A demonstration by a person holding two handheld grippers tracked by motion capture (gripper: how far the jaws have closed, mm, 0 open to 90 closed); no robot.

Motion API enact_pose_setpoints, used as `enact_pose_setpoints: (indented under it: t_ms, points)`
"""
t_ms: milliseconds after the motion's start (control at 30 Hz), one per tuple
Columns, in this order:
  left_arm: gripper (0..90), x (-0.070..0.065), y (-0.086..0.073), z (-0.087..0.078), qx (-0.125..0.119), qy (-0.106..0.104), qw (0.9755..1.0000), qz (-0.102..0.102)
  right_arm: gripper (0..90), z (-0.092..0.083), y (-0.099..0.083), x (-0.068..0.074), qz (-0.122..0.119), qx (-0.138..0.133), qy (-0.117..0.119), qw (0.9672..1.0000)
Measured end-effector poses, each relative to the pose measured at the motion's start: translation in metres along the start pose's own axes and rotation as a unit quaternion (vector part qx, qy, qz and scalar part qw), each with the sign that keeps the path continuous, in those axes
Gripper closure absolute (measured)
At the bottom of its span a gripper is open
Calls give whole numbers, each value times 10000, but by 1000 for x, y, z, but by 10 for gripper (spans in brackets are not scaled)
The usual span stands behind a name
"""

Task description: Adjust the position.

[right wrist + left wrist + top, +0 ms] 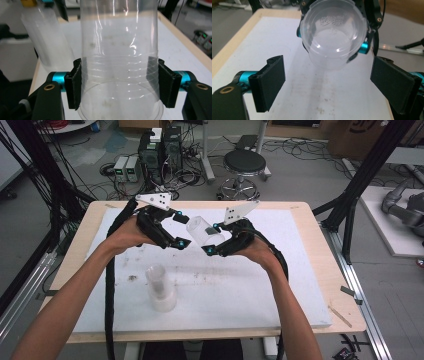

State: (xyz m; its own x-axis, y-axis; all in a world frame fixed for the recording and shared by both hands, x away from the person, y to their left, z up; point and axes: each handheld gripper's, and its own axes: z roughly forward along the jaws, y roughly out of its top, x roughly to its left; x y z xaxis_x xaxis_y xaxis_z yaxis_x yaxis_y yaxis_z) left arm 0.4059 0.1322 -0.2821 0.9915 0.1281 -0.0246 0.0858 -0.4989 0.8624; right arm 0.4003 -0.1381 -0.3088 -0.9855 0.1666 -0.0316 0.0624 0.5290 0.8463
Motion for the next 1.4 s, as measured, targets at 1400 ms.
enact_pose_setpoints:
  t_ms: [1400]
  points:
    - [187,1,6,34,2040,-205,9780,387,334,20,30,6,-578,3021,-35,9515]
